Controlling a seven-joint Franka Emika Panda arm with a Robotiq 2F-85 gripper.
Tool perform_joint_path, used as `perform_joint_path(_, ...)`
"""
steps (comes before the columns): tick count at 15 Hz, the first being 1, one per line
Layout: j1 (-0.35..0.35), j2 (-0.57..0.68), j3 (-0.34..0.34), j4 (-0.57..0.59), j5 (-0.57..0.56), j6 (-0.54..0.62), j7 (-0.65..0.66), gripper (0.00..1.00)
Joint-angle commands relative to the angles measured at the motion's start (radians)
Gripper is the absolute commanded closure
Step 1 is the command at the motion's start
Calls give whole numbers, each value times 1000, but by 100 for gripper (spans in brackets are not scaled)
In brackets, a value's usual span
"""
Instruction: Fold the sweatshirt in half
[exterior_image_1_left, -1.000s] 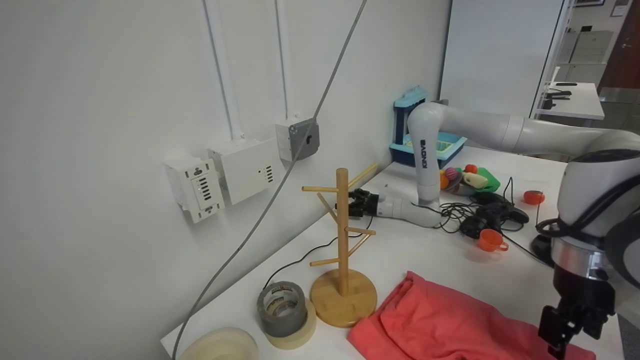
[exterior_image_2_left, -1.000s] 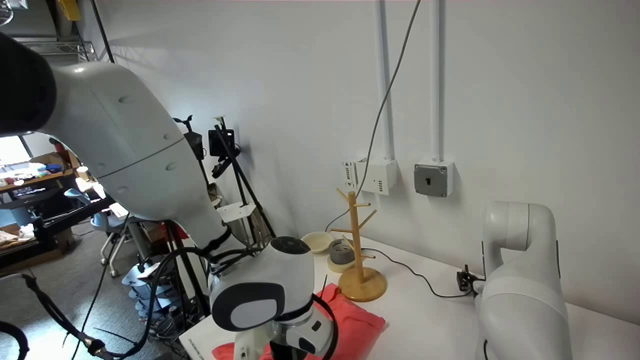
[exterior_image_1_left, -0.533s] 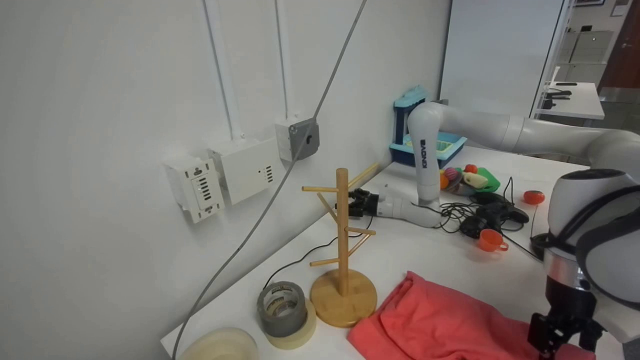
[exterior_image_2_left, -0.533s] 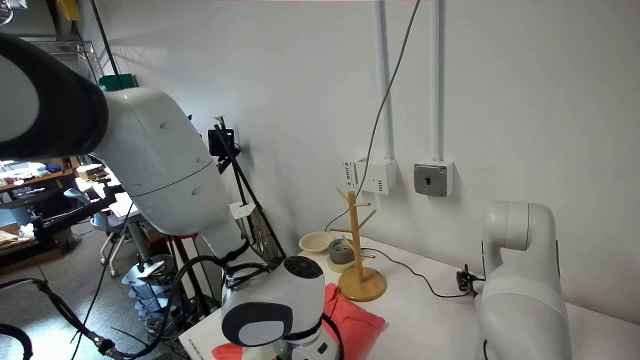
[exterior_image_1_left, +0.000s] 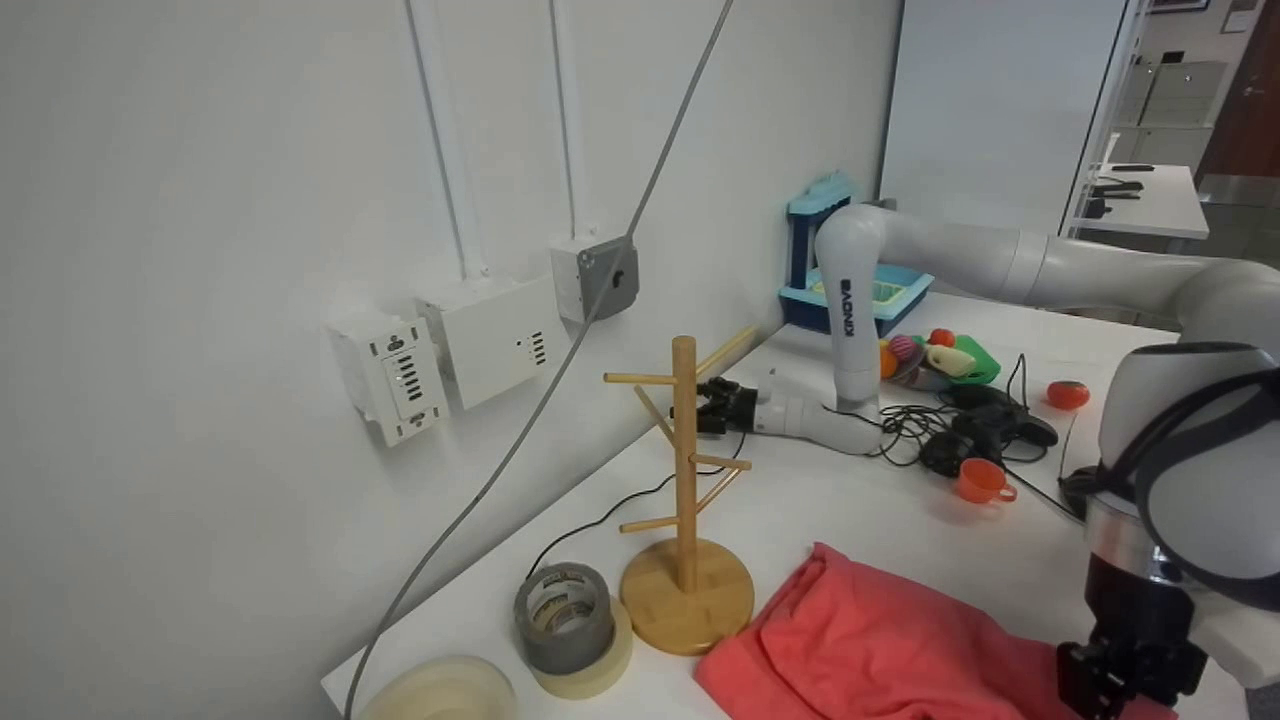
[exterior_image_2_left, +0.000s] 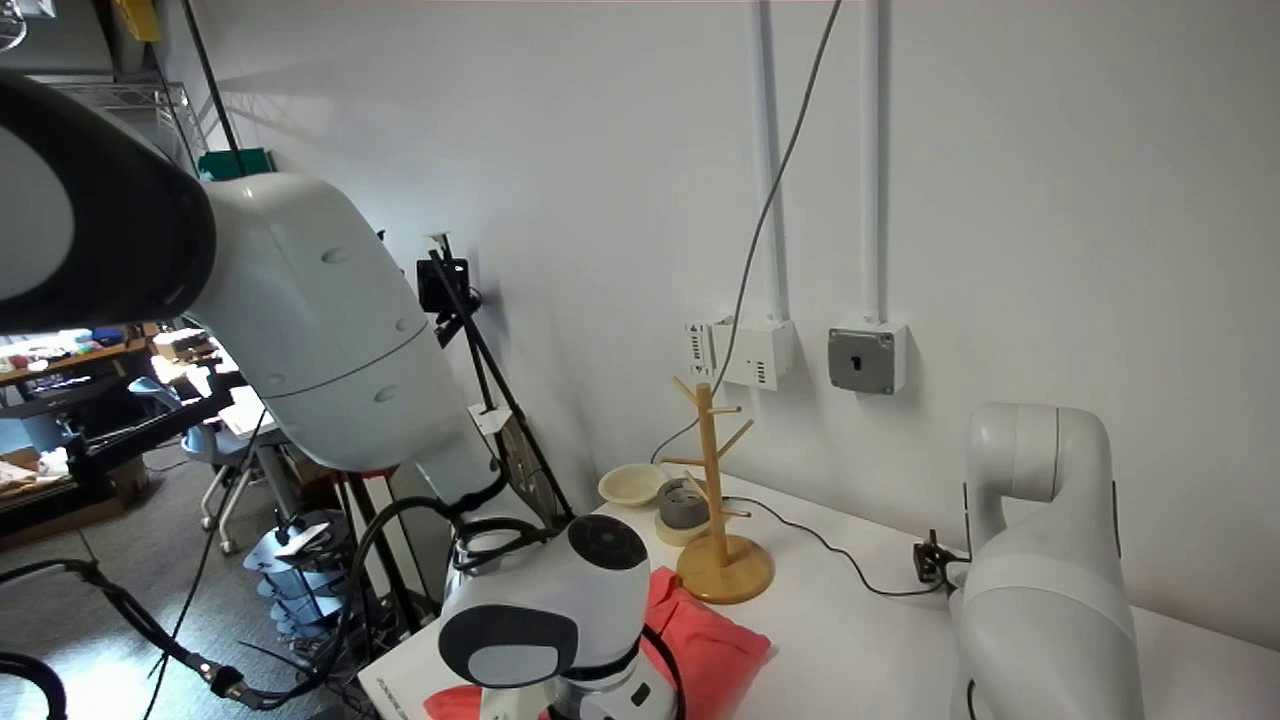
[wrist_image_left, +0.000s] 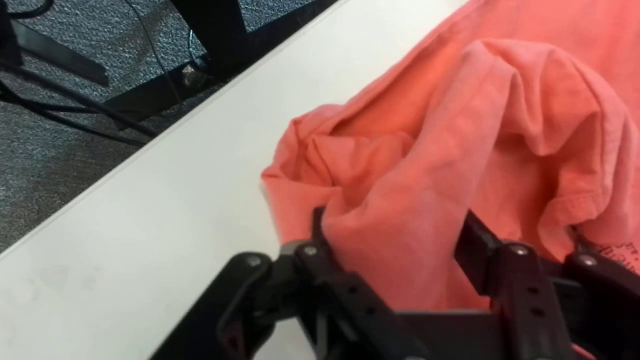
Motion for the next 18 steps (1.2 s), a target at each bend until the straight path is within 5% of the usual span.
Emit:
perform_joint_path(1,10,-10,-4,-12,4,28,-17,68)
perform_joint_path(6,50,-49,-45,-43,-35,44,23,100)
perform_joint_path(11,120,-191,-140,-88,-134,-38,116,98)
perform_joint_path(18,241,-350,-218,-37,-463,-200,356,98)
